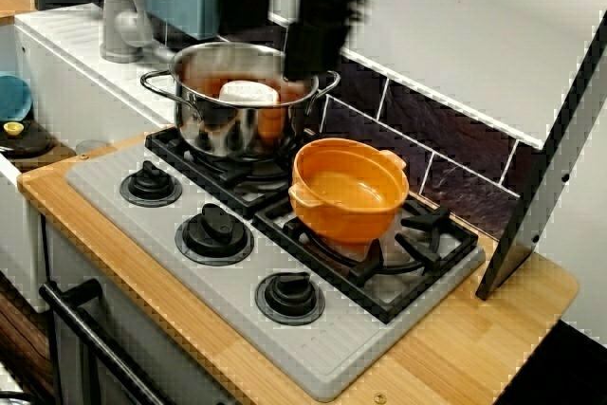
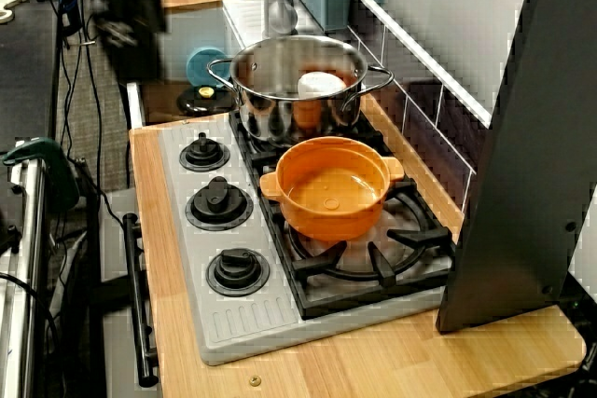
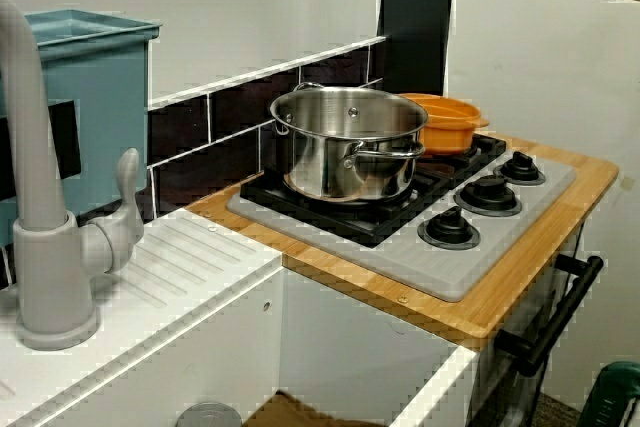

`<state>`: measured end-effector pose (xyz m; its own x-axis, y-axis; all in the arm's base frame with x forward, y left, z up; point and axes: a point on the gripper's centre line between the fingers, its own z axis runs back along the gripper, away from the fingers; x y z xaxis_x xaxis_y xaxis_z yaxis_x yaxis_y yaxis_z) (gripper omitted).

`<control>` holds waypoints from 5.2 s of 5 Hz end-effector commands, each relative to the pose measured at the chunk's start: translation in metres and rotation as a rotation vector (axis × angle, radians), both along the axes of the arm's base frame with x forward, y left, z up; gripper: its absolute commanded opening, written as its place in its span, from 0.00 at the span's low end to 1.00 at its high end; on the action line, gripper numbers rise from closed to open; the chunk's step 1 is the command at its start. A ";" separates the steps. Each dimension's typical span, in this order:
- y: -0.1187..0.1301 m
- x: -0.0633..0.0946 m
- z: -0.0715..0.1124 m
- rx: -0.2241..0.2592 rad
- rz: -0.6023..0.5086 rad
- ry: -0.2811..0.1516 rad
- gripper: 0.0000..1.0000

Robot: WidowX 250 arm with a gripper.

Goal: Lift pot from stove

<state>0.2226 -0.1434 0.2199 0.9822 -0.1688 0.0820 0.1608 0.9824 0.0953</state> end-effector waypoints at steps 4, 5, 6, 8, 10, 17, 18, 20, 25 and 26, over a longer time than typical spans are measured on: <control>-0.013 0.060 -0.037 0.083 -0.242 -0.011 1.00; -0.019 0.056 -0.045 0.051 -0.288 -0.014 1.00; -0.027 0.055 -0.058 0.016 -0.323 0.004 1.00; -0.046 0.072 -0.092 -0.061 -0.306 0.061 1.00; -0.031 0.093 -0.095 -0.019 -0.346 0.057 1.00; -0.001 0.106 -0.095 0.004 -0.314 -0.012 1.00; -0.006 0.102 -0.098 0.001 -0.317 -0.020 1.00; -0.005 0.095 -0.105 0.000 -0.314 -0.033 1.00; 0.011 0.098 -0.123 -0.015 -0.238 -0.039 0.00; 0.016 0.098 -0.118 -0.026 -0.207 -0.046 0.00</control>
<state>0.3183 -0.1271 0.0744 0.9244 -0.3785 0.0473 0.3740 0.9238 0.0823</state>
